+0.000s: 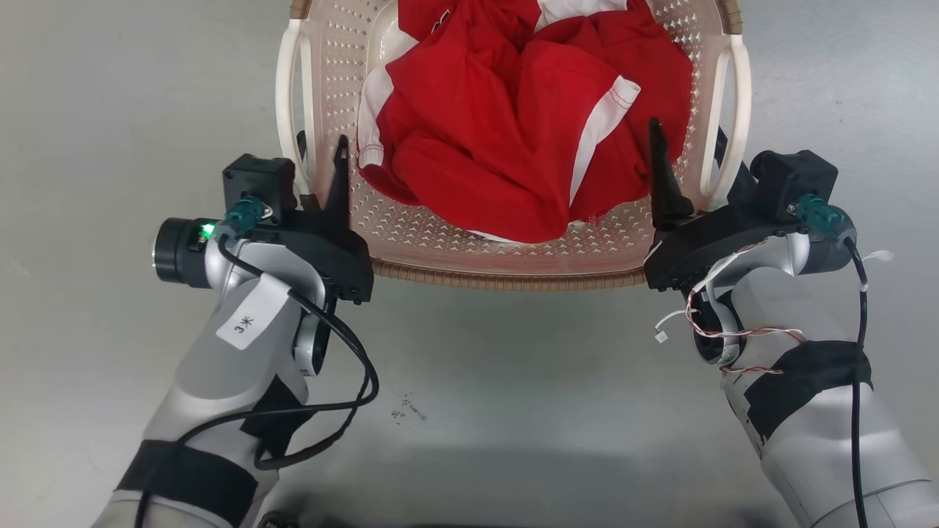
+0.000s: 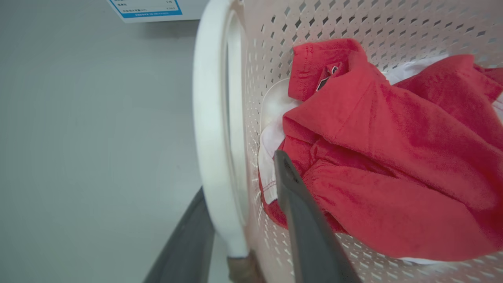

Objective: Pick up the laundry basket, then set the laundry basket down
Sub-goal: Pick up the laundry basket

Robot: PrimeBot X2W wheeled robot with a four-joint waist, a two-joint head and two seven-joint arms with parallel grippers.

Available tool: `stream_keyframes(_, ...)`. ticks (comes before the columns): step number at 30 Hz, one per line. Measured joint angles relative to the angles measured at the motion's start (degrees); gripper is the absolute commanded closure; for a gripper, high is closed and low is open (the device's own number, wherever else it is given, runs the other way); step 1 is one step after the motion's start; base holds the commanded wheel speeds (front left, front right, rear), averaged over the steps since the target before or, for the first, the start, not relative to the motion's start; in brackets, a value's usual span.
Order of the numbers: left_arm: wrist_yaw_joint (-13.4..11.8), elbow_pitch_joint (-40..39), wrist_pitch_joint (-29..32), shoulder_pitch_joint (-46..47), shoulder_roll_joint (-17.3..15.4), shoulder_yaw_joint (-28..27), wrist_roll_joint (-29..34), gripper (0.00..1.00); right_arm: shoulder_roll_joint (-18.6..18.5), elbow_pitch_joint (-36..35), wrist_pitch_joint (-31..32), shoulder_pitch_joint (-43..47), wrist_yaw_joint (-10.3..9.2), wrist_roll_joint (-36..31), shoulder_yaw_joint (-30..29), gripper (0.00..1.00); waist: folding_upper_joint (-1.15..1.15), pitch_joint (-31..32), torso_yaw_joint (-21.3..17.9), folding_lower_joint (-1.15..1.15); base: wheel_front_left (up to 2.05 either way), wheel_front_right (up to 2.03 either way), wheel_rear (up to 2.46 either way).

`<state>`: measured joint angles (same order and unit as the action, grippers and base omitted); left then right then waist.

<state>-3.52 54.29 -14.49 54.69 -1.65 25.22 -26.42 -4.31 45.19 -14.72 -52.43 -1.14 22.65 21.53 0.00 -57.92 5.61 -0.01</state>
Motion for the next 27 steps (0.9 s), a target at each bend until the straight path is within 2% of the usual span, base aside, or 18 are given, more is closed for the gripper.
stream_keyframes(1, 0.0, 0.1, 0.0, 0.2, -0.3, 0.3, -0.8, 0.91, 0.0, 0.0, 0.0, -0.1, -0.24, 0.3, 0.3, 0.13, 0.00, 0.0, 0.0, 0.00, 0.00, 0.00, 0.00)
stream_keyframes(2, -0.1, 0.2, -0.1, 0.3, -0.6, 0.6, -1.4, 1.00, 0.0, 0.1, 0.0, -0.1, -0.46, 0.5, 0.6, 0.25, 0.00, -0.1, 0.0, 0.00, 0.00, 0.00, 0.00)
stream_keyframes(3, -0.4, 0.5, -0.3, 0.3, -1.1, 0.8, -1.7, 1.00, -0.1, 0.3, -0.1, -0.2, -0.74, 0.9, 0.7, 0.51, 0.00, -0.1, 0.0, 0.00, 0.00, 0.00, 0.00)
stream_keyframes(4, -0.1, 0.5, -0.3, 0.3, -1.4, 1.2, -2.1, 1.00, -0.3, 0.6, -0.1, -0.4, -0.97, 1.3, 0.9, 0.59, 0.00, -0.1, 0.0, 0.00, 0.00, 0.00, 0.00)
stream_keyframes(5, -0.2, 0.5, -0.3, 0.4, -1.3, 1.4, -2.4, 1.00, -0.4, 1.0, -0.1, -0.6, -1.21, 1.8, 1.0, 0.74, 0.00, -0.1, 0.0, 0.00, 0.00, 0.00, 0.00)
stream_keyframes(6, -0.2, 0.6, -0.3, 0.4, -1.4, 1.7, -2.7, 1.00, -0.5, 1.3, -0.1, -0.8, -1.44, 2.3, 1.1, 0.99, 0.00, -0.1, 0.0, 0.00, 0.00, 0.00, 0.00)
stream_keyframes(12, -0.7, 0.8, -0.3, 0.2, -1.5, 4.8, -6.3, 1.00, -0.6, 3.3, -0.2, -1.1, -2.92, 4.1, 2.7, 1.00, 0.00, 0.8, 0.0, 0.00, 0.00, 0.00, 0.00)
stream_keyframes(27, -2.0, 1.7, -0.2, -5.3, -1.2, 10.1, -13.5, 1.00, -1.1, 8.9, 0.0, 1.9, -3.99, 9.8, 9.2, 1.00, 0.00, 7.1, -0.1, 0.01, 0.00, 0.00, 0.00)
